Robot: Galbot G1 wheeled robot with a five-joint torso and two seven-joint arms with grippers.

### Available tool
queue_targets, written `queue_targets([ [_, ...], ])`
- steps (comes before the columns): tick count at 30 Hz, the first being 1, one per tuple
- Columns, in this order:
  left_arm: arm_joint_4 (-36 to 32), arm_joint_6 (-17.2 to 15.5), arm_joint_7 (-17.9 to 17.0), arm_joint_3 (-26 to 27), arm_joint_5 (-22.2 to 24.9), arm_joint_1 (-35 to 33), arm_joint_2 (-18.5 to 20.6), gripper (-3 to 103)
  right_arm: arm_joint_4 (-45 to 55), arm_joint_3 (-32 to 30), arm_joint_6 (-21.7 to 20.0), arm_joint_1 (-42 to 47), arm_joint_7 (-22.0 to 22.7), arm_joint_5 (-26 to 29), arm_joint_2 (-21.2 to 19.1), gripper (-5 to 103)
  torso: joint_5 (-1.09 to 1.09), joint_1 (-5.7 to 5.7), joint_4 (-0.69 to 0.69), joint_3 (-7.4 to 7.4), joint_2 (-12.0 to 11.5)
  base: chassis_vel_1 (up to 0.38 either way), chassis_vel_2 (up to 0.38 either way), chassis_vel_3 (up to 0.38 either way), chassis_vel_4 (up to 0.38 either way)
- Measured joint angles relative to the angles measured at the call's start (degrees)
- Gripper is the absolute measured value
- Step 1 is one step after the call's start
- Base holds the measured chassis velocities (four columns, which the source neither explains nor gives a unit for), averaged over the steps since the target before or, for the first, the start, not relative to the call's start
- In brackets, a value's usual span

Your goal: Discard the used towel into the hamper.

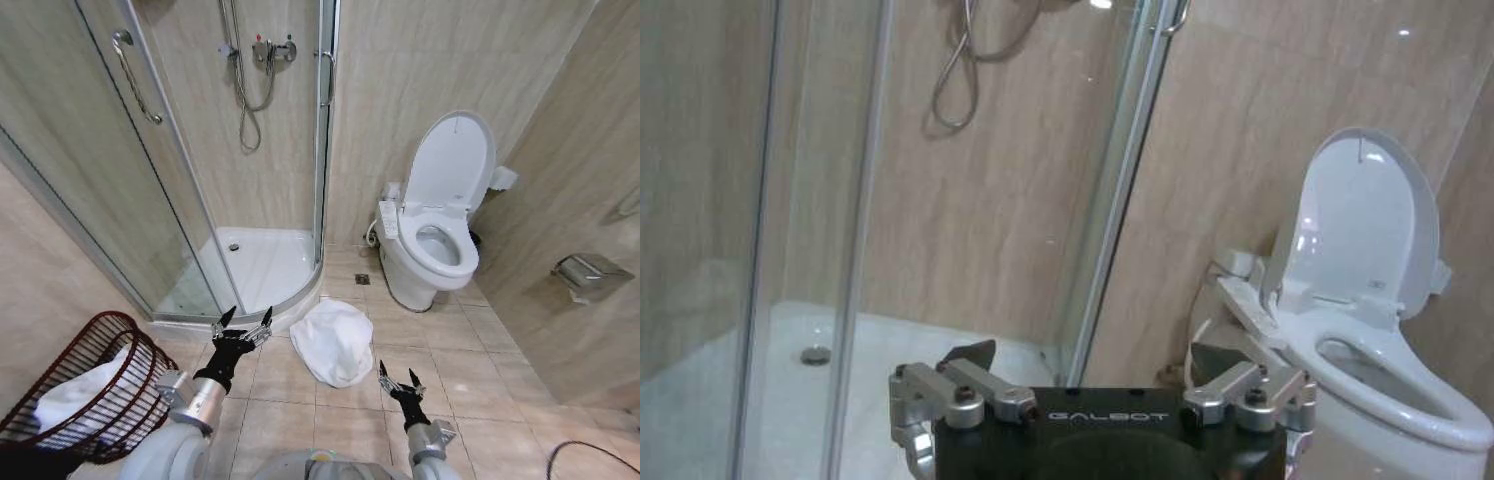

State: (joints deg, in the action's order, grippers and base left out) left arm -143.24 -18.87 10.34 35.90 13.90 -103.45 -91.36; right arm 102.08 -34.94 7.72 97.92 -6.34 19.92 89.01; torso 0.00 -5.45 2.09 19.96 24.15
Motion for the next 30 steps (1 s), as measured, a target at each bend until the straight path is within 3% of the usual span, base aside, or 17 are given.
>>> queue_targets([
  [6,0.0,0.0,0.0,0.0,0.0,0.0,0.0,99,2.83,-0.5,1.82,1.33,-1.33,-4.16,1.28,100,0.0,0.48,0.0,-0.77,-1.24,0.0,0.0,0.0,0.0],
  [17,0.0,0.0,0.0,0.0,0.0,0.0,0.0,99,1.31,-2.39,3.34,2.01,-1.68,-1.72,0.78,100,0.0,1.42,0.0,-2.45,-3.87,0.0,0.0,0.0,0.0],
  [22,0.0,0.0,0.0,0.0,0.0,0.0,0.0,99,4.81,-1.67,-0.41,2.69,-1.43,5.28,0.09,100,-0.01,1.84,0.0,-3.22,-5.05,0.0,0.0,0.0,0.0],
  [30,0.0,0.0,0.0,0.0,0.0,0.0,0.0,99,4.8,-1.21,-0.98,1.44,-1.39,3.72,0.43,100,0.0,2.36,0.0,-4.31,-6.67,0.0,0.0,0.0,0.0],
])
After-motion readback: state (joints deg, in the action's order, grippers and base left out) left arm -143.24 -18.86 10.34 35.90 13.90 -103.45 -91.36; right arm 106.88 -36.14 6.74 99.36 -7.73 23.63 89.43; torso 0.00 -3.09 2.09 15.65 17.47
